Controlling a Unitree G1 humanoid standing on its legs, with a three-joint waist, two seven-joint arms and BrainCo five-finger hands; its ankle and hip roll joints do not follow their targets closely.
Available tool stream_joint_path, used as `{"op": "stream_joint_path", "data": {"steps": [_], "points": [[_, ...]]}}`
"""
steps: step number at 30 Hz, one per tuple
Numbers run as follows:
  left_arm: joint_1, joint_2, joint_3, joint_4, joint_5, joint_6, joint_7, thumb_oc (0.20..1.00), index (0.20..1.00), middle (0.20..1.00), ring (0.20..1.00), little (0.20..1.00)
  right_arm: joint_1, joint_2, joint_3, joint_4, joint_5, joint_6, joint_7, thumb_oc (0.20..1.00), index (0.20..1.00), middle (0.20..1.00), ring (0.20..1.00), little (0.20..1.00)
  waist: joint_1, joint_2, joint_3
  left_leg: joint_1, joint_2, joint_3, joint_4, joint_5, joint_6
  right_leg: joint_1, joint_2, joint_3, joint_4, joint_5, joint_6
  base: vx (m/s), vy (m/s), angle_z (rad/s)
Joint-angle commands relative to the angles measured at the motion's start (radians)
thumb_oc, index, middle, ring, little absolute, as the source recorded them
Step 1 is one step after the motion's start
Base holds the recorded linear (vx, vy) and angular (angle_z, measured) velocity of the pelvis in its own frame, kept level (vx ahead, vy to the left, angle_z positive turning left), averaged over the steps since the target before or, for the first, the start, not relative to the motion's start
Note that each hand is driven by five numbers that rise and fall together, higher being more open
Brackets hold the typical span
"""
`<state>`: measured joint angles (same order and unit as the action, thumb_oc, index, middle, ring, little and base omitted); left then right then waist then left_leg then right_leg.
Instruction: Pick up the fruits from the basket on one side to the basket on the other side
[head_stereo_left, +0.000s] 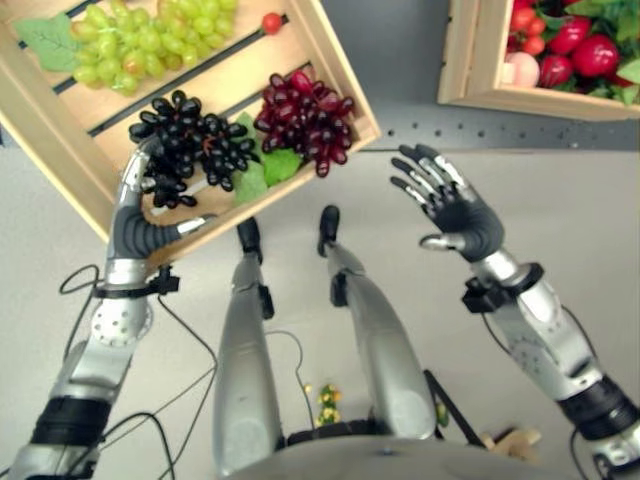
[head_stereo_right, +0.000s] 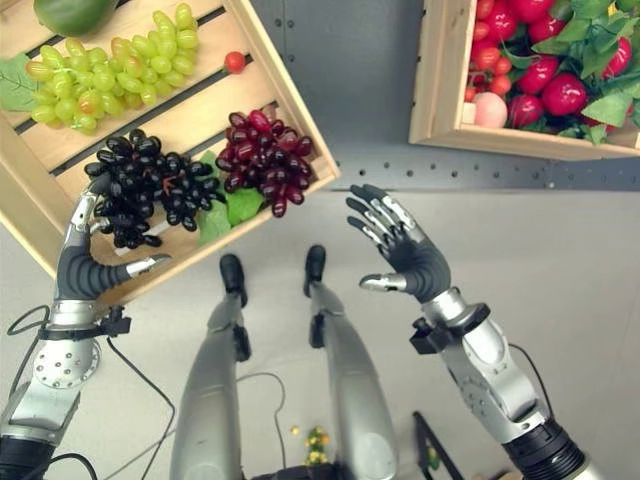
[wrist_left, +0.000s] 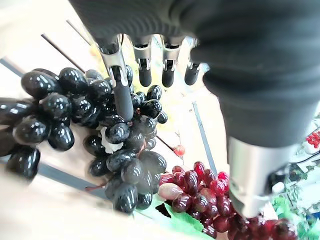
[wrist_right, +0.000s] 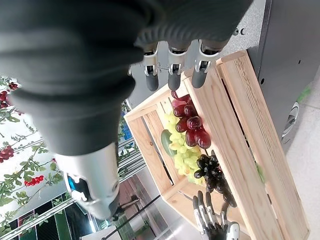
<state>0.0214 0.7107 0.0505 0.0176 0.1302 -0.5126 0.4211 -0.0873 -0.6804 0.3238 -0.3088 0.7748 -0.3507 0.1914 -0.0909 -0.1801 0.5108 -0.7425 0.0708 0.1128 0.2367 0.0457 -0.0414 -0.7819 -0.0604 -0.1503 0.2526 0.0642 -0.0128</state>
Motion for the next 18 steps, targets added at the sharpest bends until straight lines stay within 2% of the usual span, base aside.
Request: {"op": "stream_joint_path", "data": {"steps": [1, 15, 18], "points": [[-0.018, 0.04, 0.036, -0.112, 0.085, -0.023, 0.054, 1.0, 1.0, 1.0, 1.0, 1.0, -0.013, 0.003, -0.007, -0.098, -0.029, -0.059, 0.001, 1.0, 1.0, 1.0, 1.0, 1.0, -0.003, -0.019, 0.009, 0.028, 0.008, 0.01, 0.018, -0.069, -0.006, 0.02, -0.031, 0.006, -0.003, -0.027, 0.125, 0.0, 0.0, 0.0], [-0.184, 0.116, -0.026, -0.04, 0.325, 0.066, 0.158, 1.0, 1.0, 1.0, 1.0, 1.0, -0.064, -0.004, 0.02, -0.076, -0.012, -0.061, -0.006, 1.0, 1.0, 1.0, 1.0, 1.0, -0.03, -0.035, 0.009, 0.026, 0.016, 0.018, 0.018, -0.07, -0.009, 0.01, -0.027, 0.015, -0.001, -0.026, 0.125, 0.0, -0.001, 0.0], [-0.213, 0.111, -0.041, -0.023, 0.356, 0.09, 0.167, 1.0, 1.0, 1.0, 1.0, 1.0, -0.073, -0.003, 0.029, -0.07, -0.007, -0.06, -0.008, 1.0, 1.0, 1.0, 1.0, 1.0, -0.035, -0.042, 0.009, 0.025, 0.018, 0.019, 0.02, -0.071, -0.009, 0.009, -0.023, 0.017, 0.001, -0.027, 0.124, 0.0, 0.0, 0.0]]}}
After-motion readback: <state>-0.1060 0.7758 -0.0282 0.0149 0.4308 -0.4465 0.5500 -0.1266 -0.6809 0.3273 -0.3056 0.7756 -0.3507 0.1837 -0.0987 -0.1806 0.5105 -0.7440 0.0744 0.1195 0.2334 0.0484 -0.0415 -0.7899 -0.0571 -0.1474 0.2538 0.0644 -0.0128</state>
